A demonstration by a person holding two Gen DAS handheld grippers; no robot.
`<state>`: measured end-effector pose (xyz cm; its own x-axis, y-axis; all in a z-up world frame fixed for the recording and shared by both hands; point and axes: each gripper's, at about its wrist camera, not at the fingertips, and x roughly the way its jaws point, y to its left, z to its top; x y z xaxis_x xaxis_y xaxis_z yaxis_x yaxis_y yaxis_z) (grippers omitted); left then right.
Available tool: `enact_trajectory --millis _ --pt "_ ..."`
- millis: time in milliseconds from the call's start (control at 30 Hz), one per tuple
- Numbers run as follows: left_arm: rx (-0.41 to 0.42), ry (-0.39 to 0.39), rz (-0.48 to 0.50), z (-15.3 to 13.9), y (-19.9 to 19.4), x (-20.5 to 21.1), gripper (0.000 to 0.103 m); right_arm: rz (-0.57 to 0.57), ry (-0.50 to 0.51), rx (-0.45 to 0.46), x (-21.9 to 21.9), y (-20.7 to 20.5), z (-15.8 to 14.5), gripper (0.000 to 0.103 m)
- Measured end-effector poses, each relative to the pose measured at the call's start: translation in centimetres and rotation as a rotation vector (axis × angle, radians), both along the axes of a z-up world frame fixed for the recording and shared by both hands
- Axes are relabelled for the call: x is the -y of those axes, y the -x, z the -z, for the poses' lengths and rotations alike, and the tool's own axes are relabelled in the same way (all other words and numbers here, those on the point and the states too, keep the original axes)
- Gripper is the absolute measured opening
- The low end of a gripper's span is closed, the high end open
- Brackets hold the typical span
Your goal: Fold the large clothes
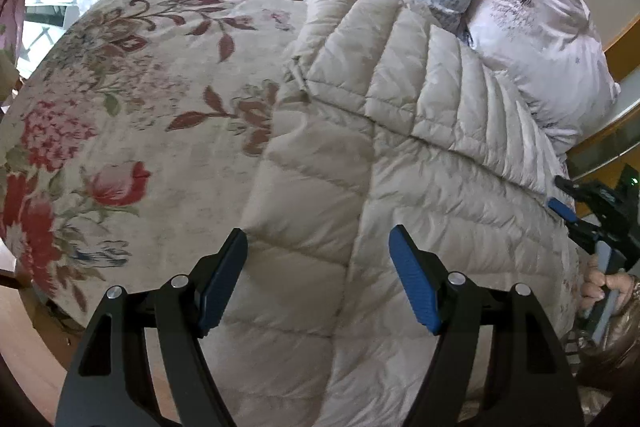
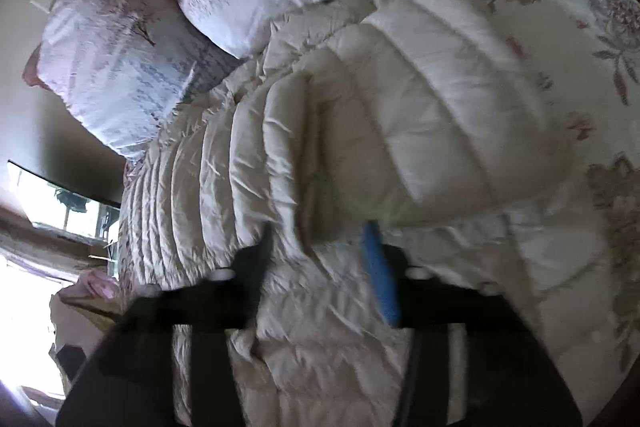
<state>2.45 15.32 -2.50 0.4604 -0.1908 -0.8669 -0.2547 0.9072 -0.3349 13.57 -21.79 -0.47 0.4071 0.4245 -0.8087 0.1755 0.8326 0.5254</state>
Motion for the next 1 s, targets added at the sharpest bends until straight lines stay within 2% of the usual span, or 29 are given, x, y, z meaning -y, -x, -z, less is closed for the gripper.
enact_trajectory --millis 100,267,467,600,700,767,900,1000 --pt "-0.016 -0.006 0.004 0.2 0.7 -0.8 0.074 -0.015 -0.019 -0.019 3.0 1.7 -0.2 0.06" --pt "-0.031 0.037 0.002 0.6 2.3 -2.5 0.074 0.013 -0.029 -0.077 8.8 5.0 0.5 0.061" --pt "-0.064 0.091 0.072 1.3 3.5 -2.6 0.074 0.069 -0.056 -0.201 14.7 8.8 2.3 0.061" --pt "-0.097 0.12 0.115 2.0 4.1 -2.2 0.074 0.041 -0.088 -0.28 16.3 10.3 3.8 0.061" --pt "-0.106 0.15 0.128 2.4 4.8 -2.2 0.073 0.005 -0.162 -0.321 16.7 11.3 4.8 0.061" --pt "-0.113 0.168 0.142 2.5 5.3 -2.1 0.073 -0.045 -0.21 -0.364 16.3 12.1 5.5 0.061" --pt "-0.133 0.192 0.184 2.7 6.6 -1.9 0.073 -0.158 -0.237 -0.419 15.4 13.9 5.7 0.063" --pt "-0.139 0.221 0.189 2.8 7.3 -2.2 0.073 -0.212 -0.239 -0.461 15.0 14.9 5.6 0.074"
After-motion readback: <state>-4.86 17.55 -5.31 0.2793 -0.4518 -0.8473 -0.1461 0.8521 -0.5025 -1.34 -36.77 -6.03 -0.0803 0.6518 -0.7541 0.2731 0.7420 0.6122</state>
